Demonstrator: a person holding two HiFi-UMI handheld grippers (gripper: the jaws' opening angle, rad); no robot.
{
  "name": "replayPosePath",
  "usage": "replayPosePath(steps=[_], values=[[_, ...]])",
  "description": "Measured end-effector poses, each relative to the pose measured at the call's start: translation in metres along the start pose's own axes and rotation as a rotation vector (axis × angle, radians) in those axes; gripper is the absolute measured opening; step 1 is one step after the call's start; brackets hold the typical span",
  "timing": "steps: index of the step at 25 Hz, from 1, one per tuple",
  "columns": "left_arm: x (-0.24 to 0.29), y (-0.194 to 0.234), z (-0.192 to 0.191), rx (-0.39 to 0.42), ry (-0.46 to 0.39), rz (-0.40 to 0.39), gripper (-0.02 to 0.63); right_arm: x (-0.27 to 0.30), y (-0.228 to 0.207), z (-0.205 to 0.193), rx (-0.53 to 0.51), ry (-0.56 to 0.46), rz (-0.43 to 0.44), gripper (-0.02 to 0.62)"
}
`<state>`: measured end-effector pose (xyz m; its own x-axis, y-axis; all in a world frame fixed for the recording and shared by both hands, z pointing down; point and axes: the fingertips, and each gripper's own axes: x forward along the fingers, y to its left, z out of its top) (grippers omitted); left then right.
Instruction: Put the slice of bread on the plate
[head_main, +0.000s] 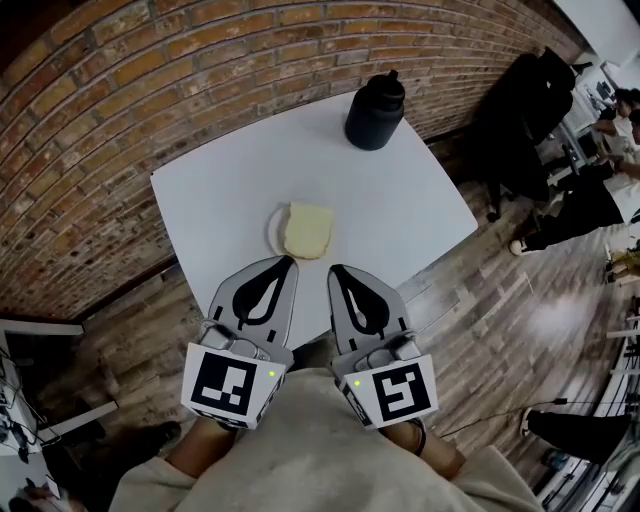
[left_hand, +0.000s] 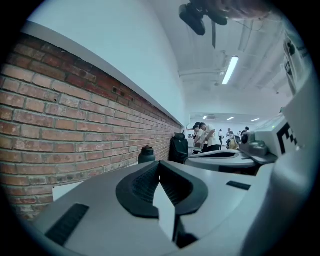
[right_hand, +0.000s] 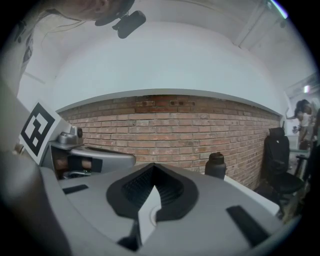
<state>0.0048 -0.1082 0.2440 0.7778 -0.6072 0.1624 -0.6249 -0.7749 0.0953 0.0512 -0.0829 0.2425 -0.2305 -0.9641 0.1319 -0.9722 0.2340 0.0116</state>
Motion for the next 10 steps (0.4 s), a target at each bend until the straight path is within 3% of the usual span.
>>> replayPosePath(steps=[10], values=[[-0.013, -0.001, -0.013, 0.002, 0.005, -0.029, 0.011, -0.009, 0.015, -0.005, -0.009, 0.005, -0.012, 0.006]])
